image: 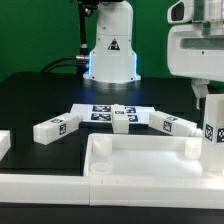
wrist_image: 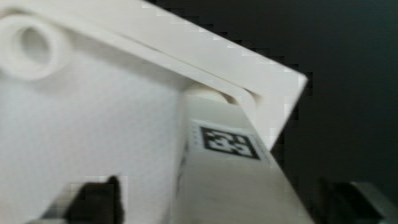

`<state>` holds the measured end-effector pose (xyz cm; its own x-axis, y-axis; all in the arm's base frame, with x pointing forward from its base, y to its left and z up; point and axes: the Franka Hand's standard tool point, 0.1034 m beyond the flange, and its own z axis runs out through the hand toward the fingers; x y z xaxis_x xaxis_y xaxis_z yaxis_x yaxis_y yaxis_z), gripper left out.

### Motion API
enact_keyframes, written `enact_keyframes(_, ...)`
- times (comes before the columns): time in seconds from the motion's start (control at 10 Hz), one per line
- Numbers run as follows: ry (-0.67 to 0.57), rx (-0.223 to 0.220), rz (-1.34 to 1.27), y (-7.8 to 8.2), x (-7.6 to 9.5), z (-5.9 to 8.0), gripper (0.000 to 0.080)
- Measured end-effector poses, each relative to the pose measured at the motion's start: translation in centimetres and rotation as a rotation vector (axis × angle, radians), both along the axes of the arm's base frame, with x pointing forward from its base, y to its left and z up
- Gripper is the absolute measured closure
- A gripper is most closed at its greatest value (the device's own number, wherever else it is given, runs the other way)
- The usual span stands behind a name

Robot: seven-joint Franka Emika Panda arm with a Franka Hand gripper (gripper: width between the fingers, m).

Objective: Assemble desk

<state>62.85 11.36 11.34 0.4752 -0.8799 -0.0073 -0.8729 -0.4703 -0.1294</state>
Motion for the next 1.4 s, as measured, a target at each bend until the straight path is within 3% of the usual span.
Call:
enact_keyframes(0.1,-0.02,-0.022,0.206,-0.5,0.4,0.3,0.0184)
enact_keyframes(0.3,-0.042,-0.055,0.435,-0.6,0.1,0.4,0.0156)
enact_keyframes(0.6,-0.052,-0.092,0.685,-0.8,0.1,0.4,0.0151)
enact_keyframes(0.7,-0.069,-0.139,0.958,0.0,0.7,1.1,0.0151)
enact_keyframes(0.8,-0.08,-0.149,1.051,0.4,0.8,1.1,0.0151)
enact_keyframes(0.9,-0.075,-0.135,0.966,0.3,0.7,1.0,0.0151)
enact_keyframes(1.0,-0.074,-0.138,0.97,0.2,0.7,1.0,0.0246)
enact_keyframes(1.1,-0.071,-0.126,0.893,0.2,0.7,1.0,0.0246)
enact_keyframes(1.2,-0.068,-0.118,0.829,0.3,0.7,1.0,0.0422)
enact_keyframes(1.3,-0.065,-0.114,0.784,0.2,0.7,1.0,0.0511)
enact_keyframes(1.4,-0.051,-0.102,0.628,0.2,0.6,1.0,0.0511)
